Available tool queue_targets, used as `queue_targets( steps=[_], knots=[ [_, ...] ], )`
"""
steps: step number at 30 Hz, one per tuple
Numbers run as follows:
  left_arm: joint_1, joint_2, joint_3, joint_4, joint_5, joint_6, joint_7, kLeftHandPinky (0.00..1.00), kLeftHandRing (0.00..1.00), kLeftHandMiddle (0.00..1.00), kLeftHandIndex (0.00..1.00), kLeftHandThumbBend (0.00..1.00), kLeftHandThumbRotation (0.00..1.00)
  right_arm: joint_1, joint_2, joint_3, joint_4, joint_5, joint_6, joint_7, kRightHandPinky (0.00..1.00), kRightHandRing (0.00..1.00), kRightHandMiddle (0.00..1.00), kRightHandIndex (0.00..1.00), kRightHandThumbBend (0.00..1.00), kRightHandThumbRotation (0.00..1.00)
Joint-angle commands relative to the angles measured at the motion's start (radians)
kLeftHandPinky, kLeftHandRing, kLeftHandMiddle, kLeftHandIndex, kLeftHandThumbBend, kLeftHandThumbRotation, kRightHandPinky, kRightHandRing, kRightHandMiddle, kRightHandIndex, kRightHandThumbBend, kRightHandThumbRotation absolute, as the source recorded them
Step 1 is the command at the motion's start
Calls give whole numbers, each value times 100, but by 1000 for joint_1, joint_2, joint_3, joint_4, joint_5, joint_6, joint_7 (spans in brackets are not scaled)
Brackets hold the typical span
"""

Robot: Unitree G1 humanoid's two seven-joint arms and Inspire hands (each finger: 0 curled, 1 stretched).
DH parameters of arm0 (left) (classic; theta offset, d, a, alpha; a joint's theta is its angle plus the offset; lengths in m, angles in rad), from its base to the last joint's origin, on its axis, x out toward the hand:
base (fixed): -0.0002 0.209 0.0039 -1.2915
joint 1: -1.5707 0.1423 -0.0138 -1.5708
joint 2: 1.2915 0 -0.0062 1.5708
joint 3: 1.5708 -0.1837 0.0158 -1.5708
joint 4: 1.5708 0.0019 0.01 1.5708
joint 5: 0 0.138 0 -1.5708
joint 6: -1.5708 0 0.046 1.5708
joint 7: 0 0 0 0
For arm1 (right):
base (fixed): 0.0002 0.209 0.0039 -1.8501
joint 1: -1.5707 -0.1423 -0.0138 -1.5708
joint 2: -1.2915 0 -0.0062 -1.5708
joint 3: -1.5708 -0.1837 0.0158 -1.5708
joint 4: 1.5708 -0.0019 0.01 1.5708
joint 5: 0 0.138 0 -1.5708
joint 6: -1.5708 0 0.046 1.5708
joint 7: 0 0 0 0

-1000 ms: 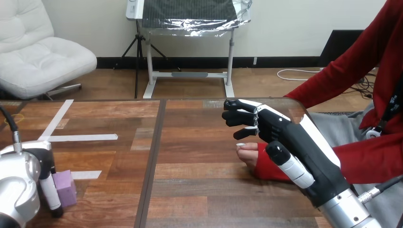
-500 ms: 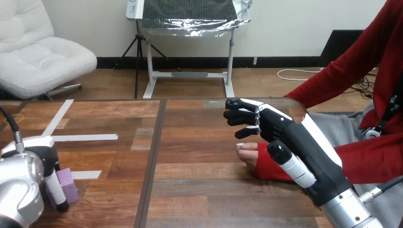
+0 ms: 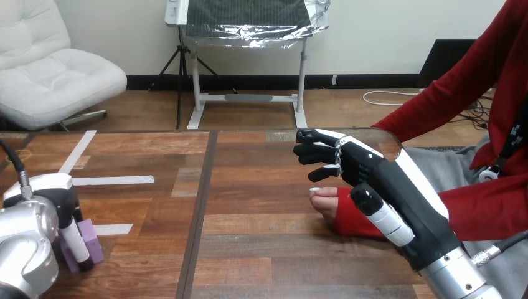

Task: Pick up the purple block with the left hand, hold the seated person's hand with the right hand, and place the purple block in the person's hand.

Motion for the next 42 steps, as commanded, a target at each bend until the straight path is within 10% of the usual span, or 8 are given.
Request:
queue_targets(
  steps=[1, 17, 42],
  knots=[
    [-33, -4, 21, -8, -1, -3, 41, 57, 68, 70, 58, 82, 0, -47, -4, -14, -33, 18, -9, 0, 69, 79, 79, 81, 100, 100],
    [-12, -24, 27, 2, -16, -14, 168, 50, 56, 58, 53, 76, 0, -47, -5, -13, -33, 24, -5, 2, 69, 79, 80, 82, 100, 100],
    [-23, -28, 8, 27, -8, -9, 217, 50, 55, 59, 53, 79, 0, -48, -4, -14, -37, 18, 1, -4, 69, 79, 80, 82, 100, 100]
  ],
)
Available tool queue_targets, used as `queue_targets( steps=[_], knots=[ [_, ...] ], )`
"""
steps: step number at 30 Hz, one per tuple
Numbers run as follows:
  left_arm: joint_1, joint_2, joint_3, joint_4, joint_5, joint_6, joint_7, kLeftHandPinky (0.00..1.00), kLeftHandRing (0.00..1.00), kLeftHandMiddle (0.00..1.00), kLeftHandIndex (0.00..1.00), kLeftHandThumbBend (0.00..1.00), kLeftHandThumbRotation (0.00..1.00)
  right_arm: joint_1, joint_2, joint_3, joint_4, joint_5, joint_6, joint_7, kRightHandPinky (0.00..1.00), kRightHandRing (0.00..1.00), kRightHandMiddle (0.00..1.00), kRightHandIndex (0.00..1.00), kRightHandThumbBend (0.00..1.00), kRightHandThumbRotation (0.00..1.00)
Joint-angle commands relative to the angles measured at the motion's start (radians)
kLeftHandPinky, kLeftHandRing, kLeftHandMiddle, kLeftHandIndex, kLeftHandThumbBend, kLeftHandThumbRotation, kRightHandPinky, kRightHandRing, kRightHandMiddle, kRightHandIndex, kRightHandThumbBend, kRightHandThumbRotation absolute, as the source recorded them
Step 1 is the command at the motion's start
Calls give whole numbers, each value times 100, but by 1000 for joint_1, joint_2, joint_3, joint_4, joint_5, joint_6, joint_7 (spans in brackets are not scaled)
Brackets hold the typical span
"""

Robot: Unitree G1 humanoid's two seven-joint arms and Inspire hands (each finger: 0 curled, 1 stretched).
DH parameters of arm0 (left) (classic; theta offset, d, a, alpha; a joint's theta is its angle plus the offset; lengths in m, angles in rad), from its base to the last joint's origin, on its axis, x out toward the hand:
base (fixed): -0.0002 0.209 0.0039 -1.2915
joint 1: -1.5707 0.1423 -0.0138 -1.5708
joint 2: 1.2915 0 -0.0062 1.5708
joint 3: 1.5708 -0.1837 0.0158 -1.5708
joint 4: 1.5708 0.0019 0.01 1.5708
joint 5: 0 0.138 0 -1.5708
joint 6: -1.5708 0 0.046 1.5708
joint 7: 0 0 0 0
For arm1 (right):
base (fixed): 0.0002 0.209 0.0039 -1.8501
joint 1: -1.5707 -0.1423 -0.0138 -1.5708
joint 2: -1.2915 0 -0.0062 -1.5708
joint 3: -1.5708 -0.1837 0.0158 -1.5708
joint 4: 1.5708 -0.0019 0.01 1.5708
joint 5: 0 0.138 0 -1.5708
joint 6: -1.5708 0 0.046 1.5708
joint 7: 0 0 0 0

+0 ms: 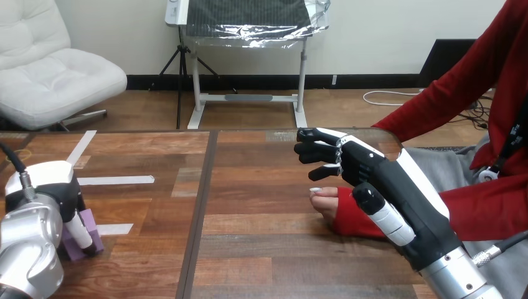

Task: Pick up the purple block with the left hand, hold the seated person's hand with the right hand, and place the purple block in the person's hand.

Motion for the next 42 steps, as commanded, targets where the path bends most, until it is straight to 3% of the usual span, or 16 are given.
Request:
queue_targets(
  steps=[1, 15, 27, 30, 33, 39, 42],
  knots=[
    [-30, 0, 8, -2, 17, -2, 28, 50, 55, 60, 53, 79, 0, -48, -4, -14, -37, 7, 1, -6, 69, 79, 80, 82, 100, 100],
    [-10, 10, 31, -62, 4, -14, 38, 48, 54, 59, 52, 82, 0, -63, 0, -25, -10, 0, -12, -19, 69, 79, 81, 81, 100, 100],
    [5, 7, 60, -126, 2, -13, 56, 53, 58, 59, 49, 82, 0, -84, -4, -50, 24, -8, -30, -35, 71, 81, 82, 83, 100, 100],
    [6, 9, 60, -135, 8, -19, 61, 49, 54, 57, 49, 83, 0, -90, -3, -57, 34, -16, -37, -47, 72, 81, 82, 83, 100, 100],
    [5, 13, 58, -142, 14, -26, 65, 39, 45, 53, 50, 83, 0, -99, -4, -64, 50, -29, -50, -60, 73, 81, 82, 83, 100, 100],
    [3, 12, 70, -156, 0, -43, 69, 33, 42, 51, 49, 85, 0, -122, -16, -79, 81, -73, -77, -86, 73, 80, 82, 82, 100, 100],
    [0, 9, 77, -162, -8, -44, 63, 42, 50, 55, 48, 84, 0, -133, -19, -85, 96, -81, -83, -93, 73, 80, 81, 83, 100, 100]
  ],
)
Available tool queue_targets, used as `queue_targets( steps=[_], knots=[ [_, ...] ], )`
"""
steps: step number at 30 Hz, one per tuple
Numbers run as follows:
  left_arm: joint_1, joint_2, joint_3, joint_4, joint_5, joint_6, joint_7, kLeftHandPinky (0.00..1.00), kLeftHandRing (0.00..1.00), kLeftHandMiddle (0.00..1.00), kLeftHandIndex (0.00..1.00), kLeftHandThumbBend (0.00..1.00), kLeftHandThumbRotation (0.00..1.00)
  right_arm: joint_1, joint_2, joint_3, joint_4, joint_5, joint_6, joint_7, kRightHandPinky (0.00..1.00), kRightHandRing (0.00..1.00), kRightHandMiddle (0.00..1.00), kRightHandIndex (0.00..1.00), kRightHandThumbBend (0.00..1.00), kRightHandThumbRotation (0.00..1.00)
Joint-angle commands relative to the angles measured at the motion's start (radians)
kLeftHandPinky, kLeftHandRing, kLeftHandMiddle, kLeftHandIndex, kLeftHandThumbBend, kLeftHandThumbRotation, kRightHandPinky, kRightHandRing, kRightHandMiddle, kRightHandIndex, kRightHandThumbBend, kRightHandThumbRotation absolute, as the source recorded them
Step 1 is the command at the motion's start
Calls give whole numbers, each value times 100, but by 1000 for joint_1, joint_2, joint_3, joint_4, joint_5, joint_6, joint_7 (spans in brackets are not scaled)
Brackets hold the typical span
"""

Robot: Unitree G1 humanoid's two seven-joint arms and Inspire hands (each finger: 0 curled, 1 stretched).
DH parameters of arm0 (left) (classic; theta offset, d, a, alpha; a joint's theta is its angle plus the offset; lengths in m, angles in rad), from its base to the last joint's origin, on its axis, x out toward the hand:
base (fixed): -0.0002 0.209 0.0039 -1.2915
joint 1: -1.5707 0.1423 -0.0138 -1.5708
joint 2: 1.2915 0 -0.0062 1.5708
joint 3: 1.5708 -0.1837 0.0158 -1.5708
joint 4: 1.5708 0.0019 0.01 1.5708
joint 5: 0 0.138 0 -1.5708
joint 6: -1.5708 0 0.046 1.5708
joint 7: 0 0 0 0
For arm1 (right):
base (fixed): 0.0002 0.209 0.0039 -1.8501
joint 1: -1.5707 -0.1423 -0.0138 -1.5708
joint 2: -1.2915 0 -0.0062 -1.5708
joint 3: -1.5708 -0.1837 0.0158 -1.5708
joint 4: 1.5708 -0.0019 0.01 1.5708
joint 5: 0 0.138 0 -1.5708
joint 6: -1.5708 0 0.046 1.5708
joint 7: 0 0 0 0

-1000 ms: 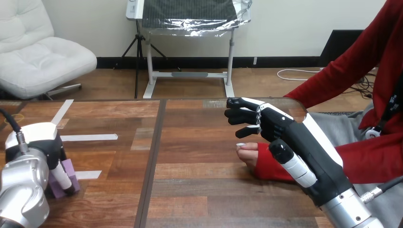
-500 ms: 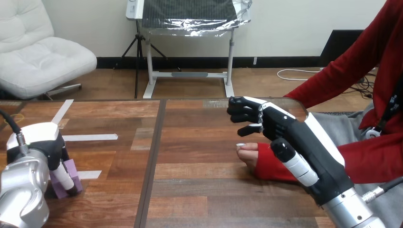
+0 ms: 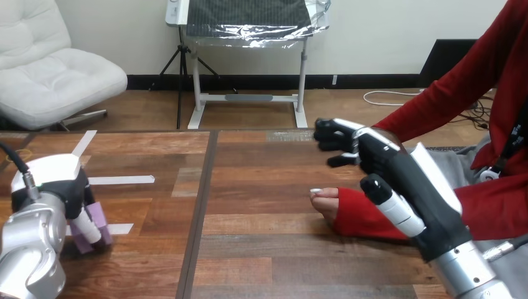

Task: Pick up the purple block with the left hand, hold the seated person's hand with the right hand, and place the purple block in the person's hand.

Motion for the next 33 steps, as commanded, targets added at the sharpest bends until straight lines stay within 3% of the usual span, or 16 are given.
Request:
queue_targets(
  steps=[1, 14, 25, 33],
  knots=[
    [-47, 10, 40, -68, -1, -10, 19, 45, 51, 55, 48, 84, 0, -93, -18, -34, 26, -17, -36, -29, 73, 80, 81, 83, 100, 100],
    [-38, 7, 57, -126, -2, -14, 12, 55, 48, 49, 46, 83, 0, -149, -43, -66, 90, -81, -81, -78, 72, 79, 82, 84, 92, 100],
    [-17, 6, 81, -184, -17, -18, 11, 64, 58, 54, 46, 82, 0, -187, -91, -90, 121, -148, -74, -127, 75, 81, 83, 84, 93, 100],
    [-5, 11, 92, -226, -18, -11, -7, 63, 59, 55, 47, 81, 0, -215, -143, -102, 143, -213, -51, -150, 74, 82, 85, 86, 97, 99]
  ],
)
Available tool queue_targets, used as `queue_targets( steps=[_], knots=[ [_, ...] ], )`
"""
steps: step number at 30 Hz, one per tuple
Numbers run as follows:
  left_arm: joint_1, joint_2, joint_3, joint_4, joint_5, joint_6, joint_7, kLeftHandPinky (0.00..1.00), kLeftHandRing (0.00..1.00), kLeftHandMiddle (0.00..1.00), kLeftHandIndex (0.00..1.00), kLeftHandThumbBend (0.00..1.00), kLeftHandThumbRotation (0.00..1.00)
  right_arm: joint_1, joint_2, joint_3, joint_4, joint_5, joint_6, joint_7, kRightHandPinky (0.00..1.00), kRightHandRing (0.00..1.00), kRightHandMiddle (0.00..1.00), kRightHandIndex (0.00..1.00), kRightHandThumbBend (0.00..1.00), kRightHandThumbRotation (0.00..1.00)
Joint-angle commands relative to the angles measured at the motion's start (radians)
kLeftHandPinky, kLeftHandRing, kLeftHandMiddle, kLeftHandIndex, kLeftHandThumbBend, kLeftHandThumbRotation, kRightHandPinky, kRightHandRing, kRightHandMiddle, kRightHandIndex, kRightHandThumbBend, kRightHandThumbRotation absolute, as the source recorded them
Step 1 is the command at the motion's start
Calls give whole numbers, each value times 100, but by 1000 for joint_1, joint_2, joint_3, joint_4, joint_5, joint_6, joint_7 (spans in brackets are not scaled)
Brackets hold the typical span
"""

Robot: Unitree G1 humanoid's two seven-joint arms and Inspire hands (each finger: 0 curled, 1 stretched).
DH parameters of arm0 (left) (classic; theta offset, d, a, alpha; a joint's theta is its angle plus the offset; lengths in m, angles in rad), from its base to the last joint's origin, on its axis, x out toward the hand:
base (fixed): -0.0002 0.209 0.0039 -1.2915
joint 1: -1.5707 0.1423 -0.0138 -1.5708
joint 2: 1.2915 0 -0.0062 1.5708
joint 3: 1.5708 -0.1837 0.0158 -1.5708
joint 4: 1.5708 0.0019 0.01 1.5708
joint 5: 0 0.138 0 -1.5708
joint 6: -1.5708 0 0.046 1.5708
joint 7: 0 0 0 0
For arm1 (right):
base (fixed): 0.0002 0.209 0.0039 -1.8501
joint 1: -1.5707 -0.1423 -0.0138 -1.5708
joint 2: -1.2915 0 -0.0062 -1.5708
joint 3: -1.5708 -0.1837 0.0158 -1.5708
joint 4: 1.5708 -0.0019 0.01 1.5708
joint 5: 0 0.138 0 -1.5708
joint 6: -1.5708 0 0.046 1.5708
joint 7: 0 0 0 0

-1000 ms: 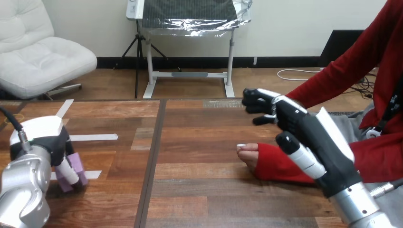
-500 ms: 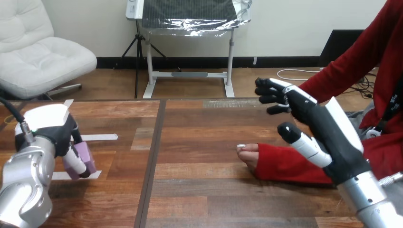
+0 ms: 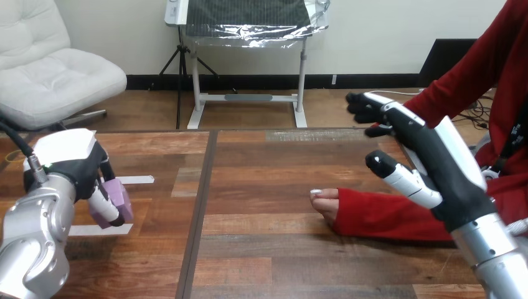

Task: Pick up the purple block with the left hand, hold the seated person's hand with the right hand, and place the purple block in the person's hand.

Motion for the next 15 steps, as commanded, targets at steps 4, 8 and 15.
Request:
queue_targets(
  steps=[4, 8, 15],
  knots=[
    [-19, 16, 46, -91, -3, 9, -17, 64, 61, 57, 47, 80, 0, -103, -82, -30, 33, -75, 3, -41, 71, 82, 86, 86, 99, 97],
    [-14, 18, 51, -112, 0, 13, -24, 62, 60, 57, 48, 80, 0, -125, -110, -28, 62, -92, -6, -43, 69, 81, 86, 87, 100, 93],
    [-5, 18, 62, -151, 3, 21, -28, 47, 49, 51, 48, 81, 0, -166, -168, -18, 118, -89, -1, -10, 66, 81, 86, 88, 100, 84]
  ],
)
